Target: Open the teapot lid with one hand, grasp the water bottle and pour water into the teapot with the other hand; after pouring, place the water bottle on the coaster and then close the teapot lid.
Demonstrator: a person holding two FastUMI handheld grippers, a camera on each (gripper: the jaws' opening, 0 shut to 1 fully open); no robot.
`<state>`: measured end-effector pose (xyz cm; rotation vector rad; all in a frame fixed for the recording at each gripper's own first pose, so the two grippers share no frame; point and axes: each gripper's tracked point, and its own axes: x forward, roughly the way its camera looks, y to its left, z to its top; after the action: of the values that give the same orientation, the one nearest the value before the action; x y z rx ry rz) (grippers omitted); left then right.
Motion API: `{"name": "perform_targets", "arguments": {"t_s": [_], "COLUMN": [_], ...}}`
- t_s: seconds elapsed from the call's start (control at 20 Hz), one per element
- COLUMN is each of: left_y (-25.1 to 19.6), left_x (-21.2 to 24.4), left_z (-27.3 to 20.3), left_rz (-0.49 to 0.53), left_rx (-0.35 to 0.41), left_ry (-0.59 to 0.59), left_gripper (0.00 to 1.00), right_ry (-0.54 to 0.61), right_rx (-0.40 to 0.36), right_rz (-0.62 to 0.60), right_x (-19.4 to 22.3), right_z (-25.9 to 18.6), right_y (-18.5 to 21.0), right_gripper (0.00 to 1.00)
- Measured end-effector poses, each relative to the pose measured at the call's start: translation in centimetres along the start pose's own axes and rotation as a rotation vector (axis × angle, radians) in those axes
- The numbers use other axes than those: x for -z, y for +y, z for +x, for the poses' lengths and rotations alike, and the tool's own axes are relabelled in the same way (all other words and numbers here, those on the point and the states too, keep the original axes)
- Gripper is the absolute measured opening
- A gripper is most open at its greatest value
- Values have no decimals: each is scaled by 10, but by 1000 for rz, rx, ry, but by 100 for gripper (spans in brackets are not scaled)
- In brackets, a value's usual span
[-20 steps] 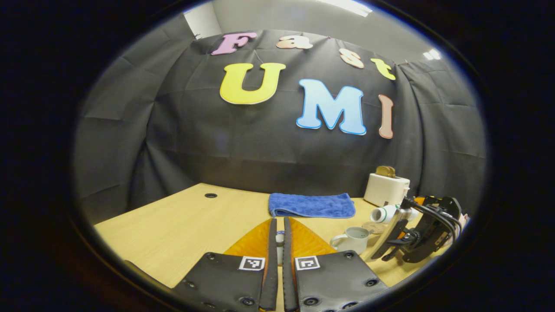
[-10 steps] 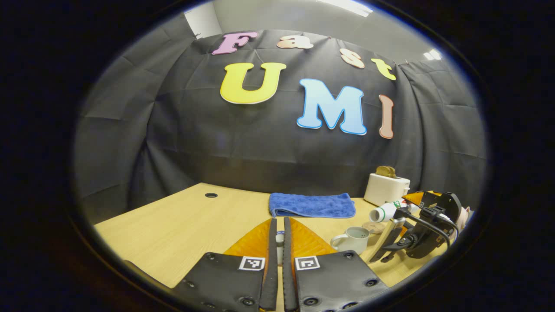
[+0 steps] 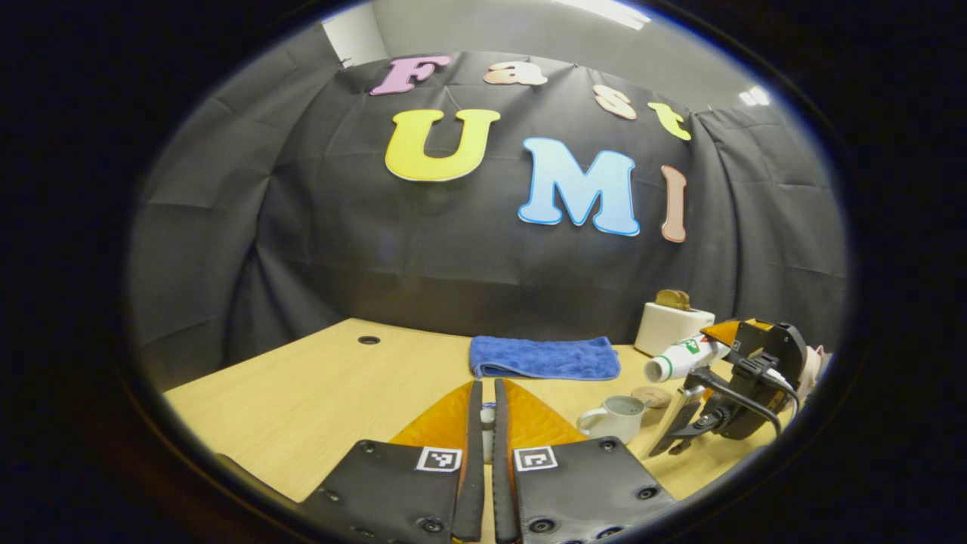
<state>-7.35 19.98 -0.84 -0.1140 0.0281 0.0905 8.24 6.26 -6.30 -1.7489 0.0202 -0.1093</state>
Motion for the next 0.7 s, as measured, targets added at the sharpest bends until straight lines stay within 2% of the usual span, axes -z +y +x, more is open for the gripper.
{"name": "perform_targets", "arguments": {"t_s": [0.1, 0.3, 0.35, 0.6, 0.65, 0.7], "left_y": [0, 2, 2, 3, 3, 3], "left_x": [-1, -2, -2, -3, -4, -3], "left_z": [0, -1, -1, -1, -2, -1], "left_rz": [1, -2, -2, -4, -4, -4], "left_rx": [0, -1, -2, -2, -2, -2], "left_ry": [-2, -3, -2, -4, -5, -5], "left_gripper": [15, 15, 11, 15, 11, 15], "right_ry": [-6, -14, -14, -26, -28, -29], "right_rx": [7, 15, 21, 41, 46, 48], "right_rz": [-10, -32, -36, -56, -60, -62], "right_x": [0, 0, 0, -2, -2, -2], "right_z": [-2, -3, -3, -5, -5, -5], "right_y": [-3, -7, -8, -12, -12, -11], "right_gripper": [80, 80, 80, 80, 80, 80]}}
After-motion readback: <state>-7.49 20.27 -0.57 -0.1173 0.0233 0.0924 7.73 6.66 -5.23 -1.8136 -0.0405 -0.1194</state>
